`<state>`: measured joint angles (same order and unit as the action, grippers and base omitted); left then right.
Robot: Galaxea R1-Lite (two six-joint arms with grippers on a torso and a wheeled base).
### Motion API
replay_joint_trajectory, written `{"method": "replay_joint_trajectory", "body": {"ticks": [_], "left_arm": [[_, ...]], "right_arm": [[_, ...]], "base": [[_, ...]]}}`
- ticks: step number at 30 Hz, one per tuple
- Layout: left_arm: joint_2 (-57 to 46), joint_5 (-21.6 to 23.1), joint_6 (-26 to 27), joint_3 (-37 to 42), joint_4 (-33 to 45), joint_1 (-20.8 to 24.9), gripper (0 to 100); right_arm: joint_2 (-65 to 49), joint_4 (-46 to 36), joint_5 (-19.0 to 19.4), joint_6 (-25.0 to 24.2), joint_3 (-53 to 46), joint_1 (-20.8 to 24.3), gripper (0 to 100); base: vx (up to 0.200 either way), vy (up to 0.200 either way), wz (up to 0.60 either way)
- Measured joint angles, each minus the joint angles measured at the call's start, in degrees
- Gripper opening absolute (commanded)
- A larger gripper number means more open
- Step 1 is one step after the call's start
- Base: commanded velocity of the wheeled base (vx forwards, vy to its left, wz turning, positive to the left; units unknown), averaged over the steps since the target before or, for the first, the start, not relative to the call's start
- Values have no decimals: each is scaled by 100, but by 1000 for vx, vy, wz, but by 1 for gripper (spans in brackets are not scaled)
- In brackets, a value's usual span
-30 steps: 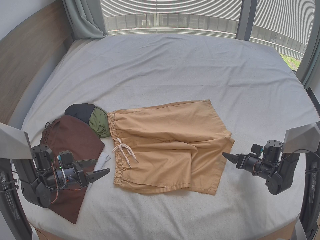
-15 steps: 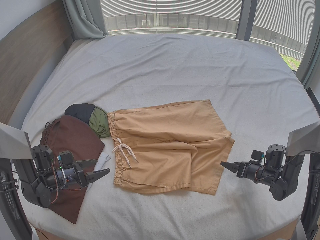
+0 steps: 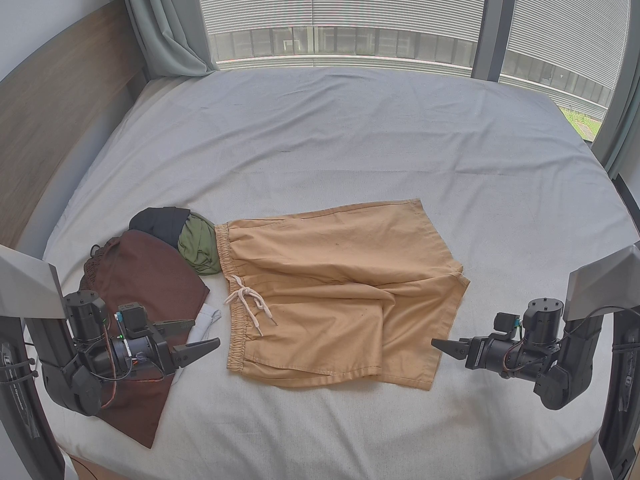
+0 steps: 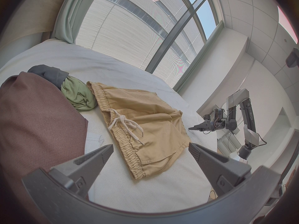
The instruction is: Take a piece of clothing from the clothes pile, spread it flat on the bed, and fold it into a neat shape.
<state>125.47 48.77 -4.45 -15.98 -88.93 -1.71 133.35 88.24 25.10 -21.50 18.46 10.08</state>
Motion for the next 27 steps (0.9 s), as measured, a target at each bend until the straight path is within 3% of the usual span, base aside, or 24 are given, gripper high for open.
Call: {"method": "replay_joint_trajectory", "body": {"ticks": [27], "left_arm": [[22, 0, 0, -27, 0, -20, 100]], "right_arm": [[675, 55, -9, -110, -112, 667, 100]], "base": [[0, 0, 0]]}}
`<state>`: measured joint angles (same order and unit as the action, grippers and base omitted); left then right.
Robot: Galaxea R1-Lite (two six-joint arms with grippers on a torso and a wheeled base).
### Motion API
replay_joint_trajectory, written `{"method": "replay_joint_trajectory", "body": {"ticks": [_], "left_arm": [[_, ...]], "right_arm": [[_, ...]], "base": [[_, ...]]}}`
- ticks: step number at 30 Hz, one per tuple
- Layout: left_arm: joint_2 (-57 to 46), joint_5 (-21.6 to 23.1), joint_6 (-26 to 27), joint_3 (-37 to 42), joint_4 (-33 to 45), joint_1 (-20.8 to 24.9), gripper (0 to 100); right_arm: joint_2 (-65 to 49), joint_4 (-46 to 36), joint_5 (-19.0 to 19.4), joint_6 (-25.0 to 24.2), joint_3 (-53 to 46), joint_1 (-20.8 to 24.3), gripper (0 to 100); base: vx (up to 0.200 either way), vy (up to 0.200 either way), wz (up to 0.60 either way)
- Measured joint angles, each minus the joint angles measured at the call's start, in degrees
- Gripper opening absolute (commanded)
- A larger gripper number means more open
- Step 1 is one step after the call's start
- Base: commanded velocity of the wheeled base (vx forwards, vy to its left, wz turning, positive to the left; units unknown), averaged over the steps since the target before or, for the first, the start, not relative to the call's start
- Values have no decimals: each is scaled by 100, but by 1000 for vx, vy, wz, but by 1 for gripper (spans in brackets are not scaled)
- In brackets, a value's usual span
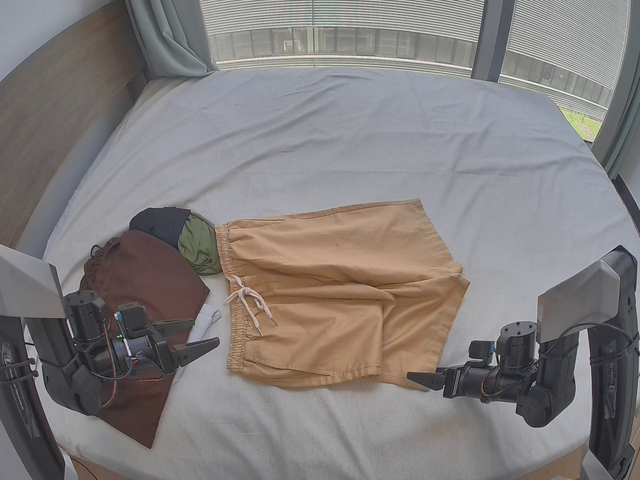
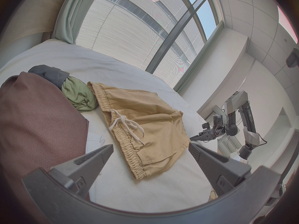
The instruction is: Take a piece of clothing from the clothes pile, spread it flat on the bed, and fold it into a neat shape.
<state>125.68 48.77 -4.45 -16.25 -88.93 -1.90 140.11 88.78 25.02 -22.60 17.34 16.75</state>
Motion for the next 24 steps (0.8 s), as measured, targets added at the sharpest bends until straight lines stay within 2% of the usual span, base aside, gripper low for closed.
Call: {"method": "replay_joint_trajectory", "body": {"ticks": [8, 17, 18, 24], "left_arm": [[2, 0, -1, 0, 0, 1, 100], [11, 0, -1, 0, 0, 4, 100], [13, 0, 0, 0, 0, 4, 100], [15, 0, 0, 0, 0, 4, 100]], "right_arm": [[6, -22, 7, -474, -52, 193, 100], [-2, -43, 9, -534, 5, 246, 100], [6, -40, 7, -532, 22, 235, 0], [35, -57, -15, -532, 74, 221, 0]], "base": [[0, 0, 0], [0, 0, 0], [0, 0, 0], [0, 0, 0]]}}
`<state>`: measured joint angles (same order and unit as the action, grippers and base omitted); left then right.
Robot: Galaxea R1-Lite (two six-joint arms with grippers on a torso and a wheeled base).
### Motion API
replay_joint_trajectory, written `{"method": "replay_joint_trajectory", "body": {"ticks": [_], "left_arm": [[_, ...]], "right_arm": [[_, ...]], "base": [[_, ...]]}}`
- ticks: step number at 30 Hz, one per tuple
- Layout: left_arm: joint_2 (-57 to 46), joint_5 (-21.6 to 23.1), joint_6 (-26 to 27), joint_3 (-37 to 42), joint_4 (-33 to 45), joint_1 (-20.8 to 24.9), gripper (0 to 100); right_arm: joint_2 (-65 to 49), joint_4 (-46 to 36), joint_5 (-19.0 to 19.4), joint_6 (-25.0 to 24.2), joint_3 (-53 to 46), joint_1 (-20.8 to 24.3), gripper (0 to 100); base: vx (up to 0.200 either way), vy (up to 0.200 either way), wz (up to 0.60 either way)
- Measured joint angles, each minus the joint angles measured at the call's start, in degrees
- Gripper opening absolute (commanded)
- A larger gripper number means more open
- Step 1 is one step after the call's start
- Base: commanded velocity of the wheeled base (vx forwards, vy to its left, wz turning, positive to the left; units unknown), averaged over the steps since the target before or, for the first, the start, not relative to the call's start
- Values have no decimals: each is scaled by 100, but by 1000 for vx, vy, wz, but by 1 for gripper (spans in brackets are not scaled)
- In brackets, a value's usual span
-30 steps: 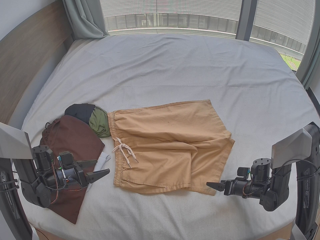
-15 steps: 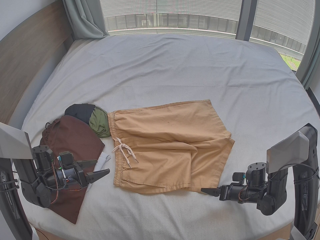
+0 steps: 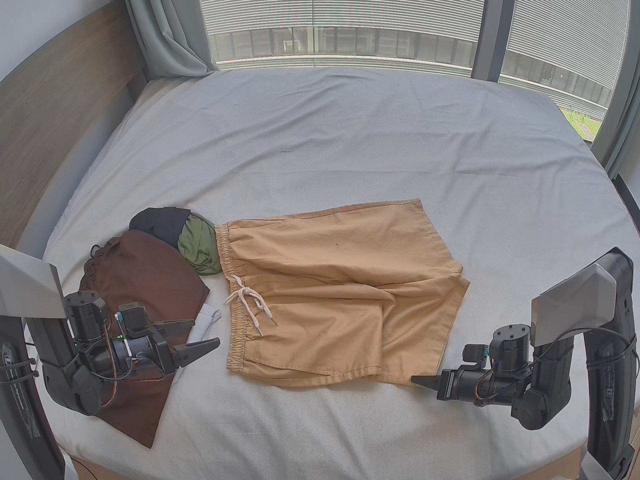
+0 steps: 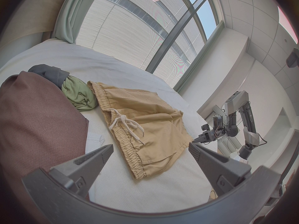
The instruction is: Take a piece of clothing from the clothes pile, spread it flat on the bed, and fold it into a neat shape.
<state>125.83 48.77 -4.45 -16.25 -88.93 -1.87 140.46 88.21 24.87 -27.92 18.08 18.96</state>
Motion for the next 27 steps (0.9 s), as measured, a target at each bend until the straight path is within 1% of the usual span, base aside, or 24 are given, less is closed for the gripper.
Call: {"method": "replay_joint_trajectory", "body": {"ticks": [9, 14, 16, 21, 24, 27], "left_arm": [[5, 0, 0, 0, 0, 7, 100], [16, 0, 0, -1, 0, 11, 100], [20, 0, -1, -1, 0, 13, 100], [24, 11, -1, 0, 0, 16, 100], [38, 115, -4, -6, 2, 16, 100], [72, 163, 2, -34, 0, 16, 100]], "right_arm": [[-20, 15, -46, 30, -13, -49, 0], [-74, 22, -212, 171, -171, -113, 0], [-105, 20, -234, 321, -249, -218, 0], [-206, 15, -216, 813, -452, -673, 0], [-258, 13, -106, 972, -577, -903, 0], [-302, 11, -68, 1007, -660, -995, 0]], "base": [[0, 0, 0], [0, 0, 0], [0, 0, 0], [0, 0, 0], [0, 0, 0], [0, 0, 0]]}}
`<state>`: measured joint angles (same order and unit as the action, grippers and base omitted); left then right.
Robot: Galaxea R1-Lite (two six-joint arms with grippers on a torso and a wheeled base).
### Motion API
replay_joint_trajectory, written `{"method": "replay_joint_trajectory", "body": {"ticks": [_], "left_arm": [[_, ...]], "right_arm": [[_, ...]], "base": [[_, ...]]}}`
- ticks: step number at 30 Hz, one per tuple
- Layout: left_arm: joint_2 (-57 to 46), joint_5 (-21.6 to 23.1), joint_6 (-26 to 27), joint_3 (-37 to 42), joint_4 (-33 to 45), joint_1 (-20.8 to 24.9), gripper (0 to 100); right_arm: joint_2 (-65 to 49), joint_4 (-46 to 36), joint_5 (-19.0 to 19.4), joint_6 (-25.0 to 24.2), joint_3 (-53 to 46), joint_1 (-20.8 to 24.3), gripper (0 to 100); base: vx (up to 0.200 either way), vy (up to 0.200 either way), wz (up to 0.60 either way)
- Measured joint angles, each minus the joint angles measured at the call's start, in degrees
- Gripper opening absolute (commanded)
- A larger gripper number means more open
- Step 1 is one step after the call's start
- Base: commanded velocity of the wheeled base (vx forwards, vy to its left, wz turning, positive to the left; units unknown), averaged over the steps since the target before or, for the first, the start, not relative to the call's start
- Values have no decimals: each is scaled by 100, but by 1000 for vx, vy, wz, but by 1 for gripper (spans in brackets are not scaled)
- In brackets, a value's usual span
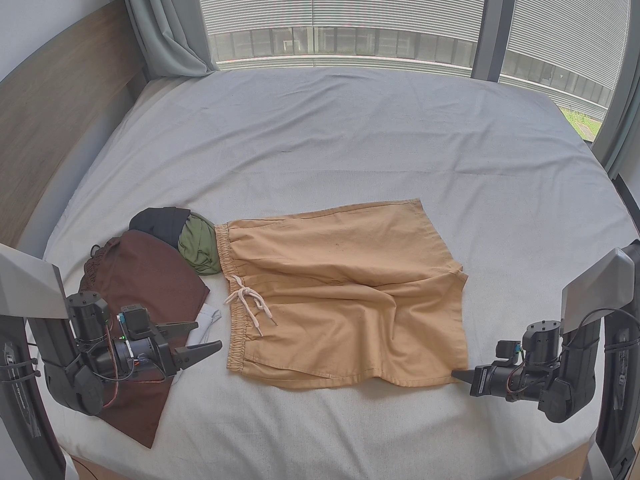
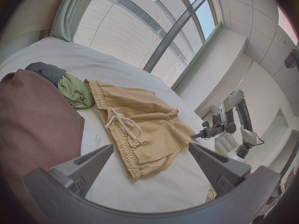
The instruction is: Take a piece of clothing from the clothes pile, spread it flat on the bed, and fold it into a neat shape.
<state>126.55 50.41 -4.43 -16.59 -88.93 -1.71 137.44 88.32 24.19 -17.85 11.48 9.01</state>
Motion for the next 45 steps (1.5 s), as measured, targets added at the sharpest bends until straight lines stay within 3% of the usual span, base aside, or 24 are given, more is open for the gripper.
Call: {"method": "replay_joint_trajectory", "body": {"ticks": [8, 14, 45], "left_arm": [[276, 12, 352, -236, 0, -5, 100], [407, 15, 293, -276, -2, 28, 100], [1226, -158, -945, -366, 0, 390, 100]], "right_arm": [[-65, 0, 11, 1, -93, -57, 0], [-78, -2, 74, 1, -66, -35, 0], [-83, 6, 191, 0, 4, -26, 0]], "base": [[0, 0, 0], [0, 0, 0], [0, 0, 0]]}}
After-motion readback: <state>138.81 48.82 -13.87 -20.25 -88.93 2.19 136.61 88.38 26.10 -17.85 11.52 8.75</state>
